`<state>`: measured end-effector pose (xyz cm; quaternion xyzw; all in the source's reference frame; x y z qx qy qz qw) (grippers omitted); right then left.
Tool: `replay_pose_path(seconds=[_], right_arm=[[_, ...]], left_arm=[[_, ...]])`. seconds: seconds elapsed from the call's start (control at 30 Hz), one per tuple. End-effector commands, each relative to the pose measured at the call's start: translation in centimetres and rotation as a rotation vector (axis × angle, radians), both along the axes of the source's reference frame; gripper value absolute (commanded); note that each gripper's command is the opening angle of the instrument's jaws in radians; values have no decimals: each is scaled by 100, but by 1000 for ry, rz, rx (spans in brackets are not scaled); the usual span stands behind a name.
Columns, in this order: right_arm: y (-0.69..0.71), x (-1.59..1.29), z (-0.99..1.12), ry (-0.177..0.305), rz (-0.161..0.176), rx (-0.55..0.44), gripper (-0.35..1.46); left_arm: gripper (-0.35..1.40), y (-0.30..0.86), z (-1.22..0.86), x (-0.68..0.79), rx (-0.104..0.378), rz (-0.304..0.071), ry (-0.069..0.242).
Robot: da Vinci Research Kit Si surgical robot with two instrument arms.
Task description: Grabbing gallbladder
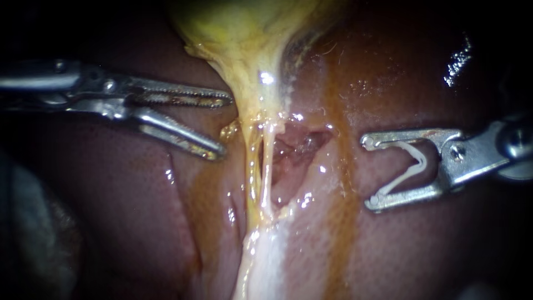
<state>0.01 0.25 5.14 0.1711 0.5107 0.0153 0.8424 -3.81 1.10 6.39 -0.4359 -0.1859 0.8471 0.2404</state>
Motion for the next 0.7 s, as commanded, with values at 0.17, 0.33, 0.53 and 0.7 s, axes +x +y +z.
replay_pose_path(seconds=[0.17, 0.33, 0.53, 0.7], right_arm=[[0, 0, 0, 0, 0, 0, 50], [0, 0, 0, 0, -1, -1, 50], [0, 0, 1, 0, 0, -1, 50], [0, 0, 1, 3, 1, 0, 50]], left_arm=[[49, -3, 6, -13, 4, 3, 0], [47, -3, 4, -12, 5, 3, 0], [34, -2, 2, -16, 8, 3, -1], [-1, -1, 2, -18, 8, 2, -1]])
